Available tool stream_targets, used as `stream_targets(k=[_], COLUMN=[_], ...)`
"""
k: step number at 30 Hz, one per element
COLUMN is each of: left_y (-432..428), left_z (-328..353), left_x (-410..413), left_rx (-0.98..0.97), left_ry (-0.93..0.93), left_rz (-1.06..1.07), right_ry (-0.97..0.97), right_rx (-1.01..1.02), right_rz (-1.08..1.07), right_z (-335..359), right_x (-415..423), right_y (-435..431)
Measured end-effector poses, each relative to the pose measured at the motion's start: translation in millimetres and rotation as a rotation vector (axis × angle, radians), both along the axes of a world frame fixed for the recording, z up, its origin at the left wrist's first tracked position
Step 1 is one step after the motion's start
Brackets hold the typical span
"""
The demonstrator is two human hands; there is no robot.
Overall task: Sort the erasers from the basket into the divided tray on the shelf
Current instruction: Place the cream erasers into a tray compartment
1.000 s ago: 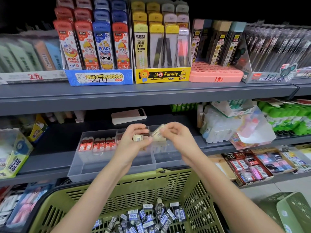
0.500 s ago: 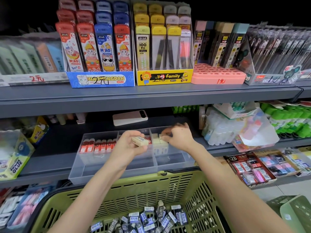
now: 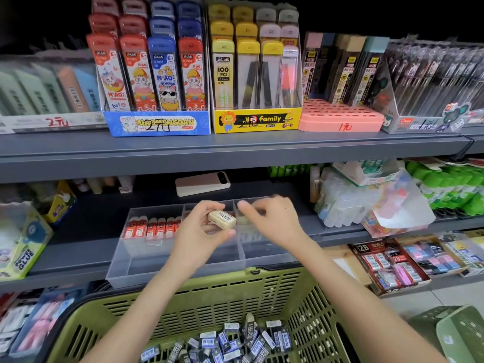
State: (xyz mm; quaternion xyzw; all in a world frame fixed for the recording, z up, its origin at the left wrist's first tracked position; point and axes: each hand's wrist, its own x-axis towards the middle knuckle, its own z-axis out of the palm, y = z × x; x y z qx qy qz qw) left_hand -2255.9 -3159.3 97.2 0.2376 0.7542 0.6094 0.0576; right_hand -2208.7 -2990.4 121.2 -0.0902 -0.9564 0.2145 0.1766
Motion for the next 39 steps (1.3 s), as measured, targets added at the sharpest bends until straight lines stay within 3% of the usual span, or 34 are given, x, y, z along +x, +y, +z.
stream_targets(k=[4,7,9,13,18,21,25,30,36,39], left_y=[8.2,9.5,5.5,-6.6,-11.4,-10.8,-10.6,-9.9,-24.1,-45.0], left_z=[1.4,4.9,5.0,-4.7,-18.9,-21.9,-22.8,-20.4,-7.9,-5.9], left_x=[4.8,8.8,9.9,9.5,8.9,8.1,7.1,7.8,22.5,35.6], left_rx=[0.003,-0.031,-0.204,-0.497,-0.696,-0.759,-0.827,-0.822,-0.698,-0.640], left_ry=[0.116,0.151,0.259,0.433,0.511,0.555,0.584,0.583,0.605,0.676], left_rz=[0.024,0.014,0.029,0.038,-0.009,-0.043,-0.060,-0.064,-0.060,-0.019], right_ry=[-0.124,-0.005,0.108,0.103,0.022,-0.142,-0.304,-0.347,-0.102,0.111], right_rx=[-0.420,-0.887,-0.965,-0.507,0.136,0.314,0.304,0.299,0.436,0.307], right_rz=[0.052,0.020,-0.064,-0.246,-0.185,-0.141,-0.026,0.017,-0.025,0.038], right_z=[5.5,5.1,4.4,-2.4,-20.5,-32.2,-40.9,-36.7,-22.8,-16.5], right_x=[16.2,17.3,13.8,-2.3,-27.4,-38.1,-45.1,-42.2,-4.0,35.6], right_y=[-29.5,-26.7,-10.3,30.8,43.9,41.2,39.7,42.9,26.4,10.6])
